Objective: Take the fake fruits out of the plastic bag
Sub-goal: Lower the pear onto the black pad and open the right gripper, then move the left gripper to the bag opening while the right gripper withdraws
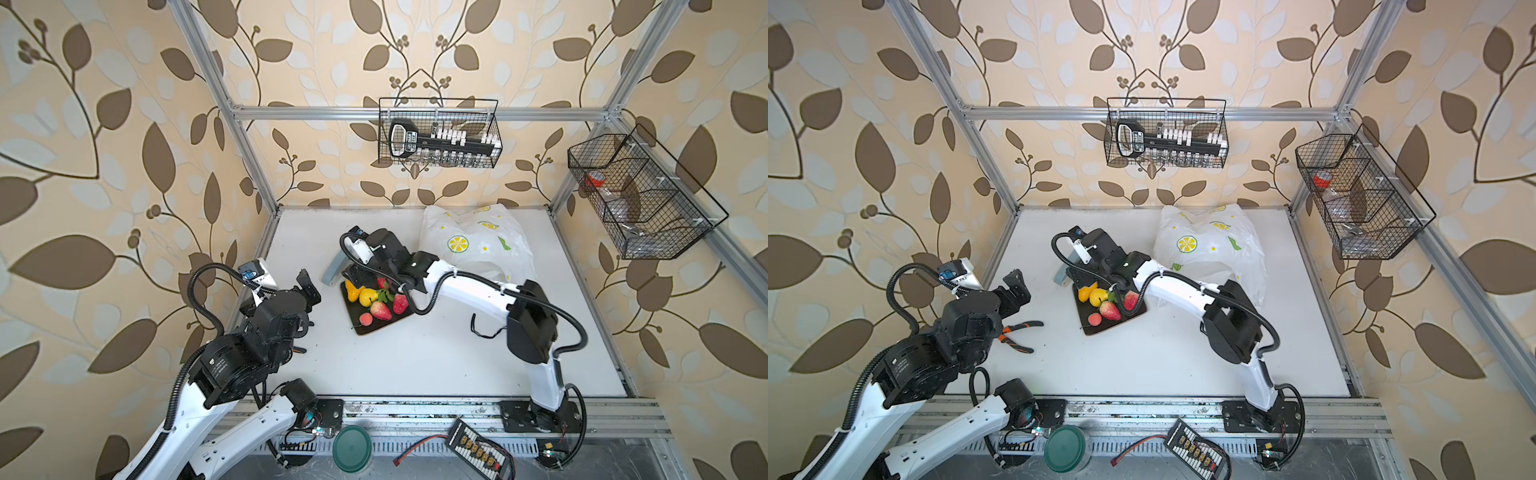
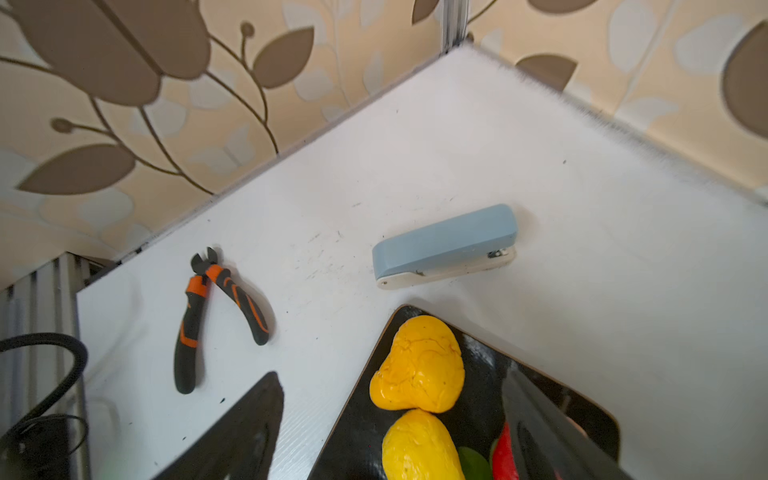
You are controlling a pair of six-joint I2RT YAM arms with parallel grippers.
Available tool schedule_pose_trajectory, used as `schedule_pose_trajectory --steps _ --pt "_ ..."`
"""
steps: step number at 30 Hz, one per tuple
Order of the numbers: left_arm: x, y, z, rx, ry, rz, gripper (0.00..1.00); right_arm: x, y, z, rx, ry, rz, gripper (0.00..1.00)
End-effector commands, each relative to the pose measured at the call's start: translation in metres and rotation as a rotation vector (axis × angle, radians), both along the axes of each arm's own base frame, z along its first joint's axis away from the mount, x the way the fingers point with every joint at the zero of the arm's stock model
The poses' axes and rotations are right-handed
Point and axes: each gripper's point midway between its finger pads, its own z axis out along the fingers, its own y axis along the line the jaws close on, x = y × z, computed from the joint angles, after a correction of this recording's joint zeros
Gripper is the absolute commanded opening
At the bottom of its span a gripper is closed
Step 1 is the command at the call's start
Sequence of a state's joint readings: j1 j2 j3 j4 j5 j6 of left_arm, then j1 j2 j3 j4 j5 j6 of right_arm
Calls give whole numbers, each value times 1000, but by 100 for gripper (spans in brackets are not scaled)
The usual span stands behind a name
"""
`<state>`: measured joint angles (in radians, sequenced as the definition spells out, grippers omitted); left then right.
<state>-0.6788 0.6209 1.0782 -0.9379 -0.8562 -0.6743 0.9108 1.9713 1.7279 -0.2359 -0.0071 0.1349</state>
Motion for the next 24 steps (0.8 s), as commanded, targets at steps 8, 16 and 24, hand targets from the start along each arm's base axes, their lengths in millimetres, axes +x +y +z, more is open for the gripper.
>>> schedule_pose_trajectory --steps 8,16,24 --pt "25 -41 -5 -13 20 -148 99 -51 -141 35 -58 -29 -200 81" --pt "49 -119 -25 -39 118 -468 99 -89 -259 3 -8 92 -531 80" --pt "47 -218 -66 -150 321 -850 97 -124 -324 -25 23 183 -759 80"
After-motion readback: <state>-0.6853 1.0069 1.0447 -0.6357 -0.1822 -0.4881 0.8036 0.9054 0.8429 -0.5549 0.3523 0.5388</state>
